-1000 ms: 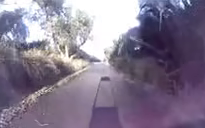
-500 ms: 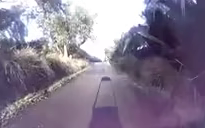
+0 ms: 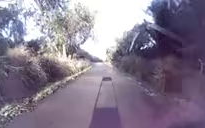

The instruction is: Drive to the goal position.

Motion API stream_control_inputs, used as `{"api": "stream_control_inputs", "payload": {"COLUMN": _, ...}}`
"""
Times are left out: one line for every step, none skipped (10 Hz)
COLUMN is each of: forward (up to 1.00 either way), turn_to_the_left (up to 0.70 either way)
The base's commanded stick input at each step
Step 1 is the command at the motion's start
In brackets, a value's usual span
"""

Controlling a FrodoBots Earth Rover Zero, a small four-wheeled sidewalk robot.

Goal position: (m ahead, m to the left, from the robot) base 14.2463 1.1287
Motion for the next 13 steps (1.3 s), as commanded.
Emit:
{"api": "stream_control_inputs", "payload": {"forward": 1.00, "turn_to_the_left": 0.00}}
{"api": "stream_control_inputs", "payload": {"forward": 1.00, "turn_to_the_left": 0.00}}
{"api": "stream_control_inputs", "payload": {"forward": 1.00, "turn_to_the_left": 0.00}}
{"api": "stream_control_inputs", "payload": {"forward": 1.00, "turn_to_the_left": 0.00}}
{"api": "stream_control_inputs", "payload": {"forward": 1.00, "turn_to_the_left": 0.00}}
{"api": "stream_control_inputs", "payload": {"forward": 1.00, "turn_to_the_left": 0.00}}
{"api": "stream_control_inputs", "payload": {"forward": 1.00, "turn_to_the_left": 0.00}}
{"api": "stream_control_inputs", "payload": {"forward": 1.00, "turn_to_the_left": 0.00}}
{"api": "stream_control_inputs", "payload": {"forward": 1.00, "turn_to_the_left": 0.00}}
{"api": "stream_control_inputs", "payload": {"forward": 1.00, "turn_to_the_left": 0.00}}
{"api": "stream_control_inputs", "payload": {"forward": 1.00, "turn_to_the_left": 0.00}}
{"api": "stream_control_inputs", "payload": {"forward": 1.00, "turn_to_the_left": 0.00}}
{"api": "stream_control_inputs", "payload": {"forward": 1.00, "turn_to_the_left": 0.00}}
